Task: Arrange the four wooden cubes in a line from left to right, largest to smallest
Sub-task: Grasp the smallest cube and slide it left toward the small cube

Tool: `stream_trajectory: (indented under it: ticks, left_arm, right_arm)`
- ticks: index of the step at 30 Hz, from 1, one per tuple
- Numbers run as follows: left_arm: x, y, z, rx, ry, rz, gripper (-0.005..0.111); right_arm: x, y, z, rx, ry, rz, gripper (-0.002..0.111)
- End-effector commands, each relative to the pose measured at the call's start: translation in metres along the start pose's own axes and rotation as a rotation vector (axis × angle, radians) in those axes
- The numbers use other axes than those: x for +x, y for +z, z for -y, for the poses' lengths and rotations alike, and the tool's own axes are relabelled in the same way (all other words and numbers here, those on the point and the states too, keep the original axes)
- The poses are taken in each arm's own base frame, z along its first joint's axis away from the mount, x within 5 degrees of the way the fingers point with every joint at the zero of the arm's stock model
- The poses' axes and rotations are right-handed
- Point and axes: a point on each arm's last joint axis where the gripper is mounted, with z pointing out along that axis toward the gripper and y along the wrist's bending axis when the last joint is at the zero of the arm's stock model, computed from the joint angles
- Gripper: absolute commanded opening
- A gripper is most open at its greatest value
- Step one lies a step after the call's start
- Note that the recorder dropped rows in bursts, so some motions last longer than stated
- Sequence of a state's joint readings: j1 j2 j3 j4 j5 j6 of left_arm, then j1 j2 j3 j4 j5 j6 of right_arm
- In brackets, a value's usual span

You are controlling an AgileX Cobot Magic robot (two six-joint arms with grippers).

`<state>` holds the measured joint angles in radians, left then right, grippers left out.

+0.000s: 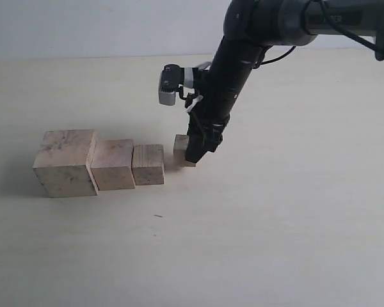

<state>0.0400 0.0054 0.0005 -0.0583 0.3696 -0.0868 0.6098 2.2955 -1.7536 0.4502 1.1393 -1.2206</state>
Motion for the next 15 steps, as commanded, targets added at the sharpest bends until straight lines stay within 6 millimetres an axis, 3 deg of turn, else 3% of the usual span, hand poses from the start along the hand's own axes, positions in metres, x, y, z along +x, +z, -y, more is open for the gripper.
stream_trajectory:
  ticks: [1, 15]
  left_arm:
    - [-0.0008, -0.0004, 0.0005, 0.007, -0.004, 0.01, 0.0]
    - [-0.0007, -0.0004, 0.0009, 0.013, -0.002, 0.009, 0.0]
  right_arm:
    - [-0.0043, -0.0024, -0.0018, 0.05, -0.058, -0.039, 0.0]
    - [-0.0074, -0.0023, -0.0053, 0.013, -0.174, -0.005, 0.0]
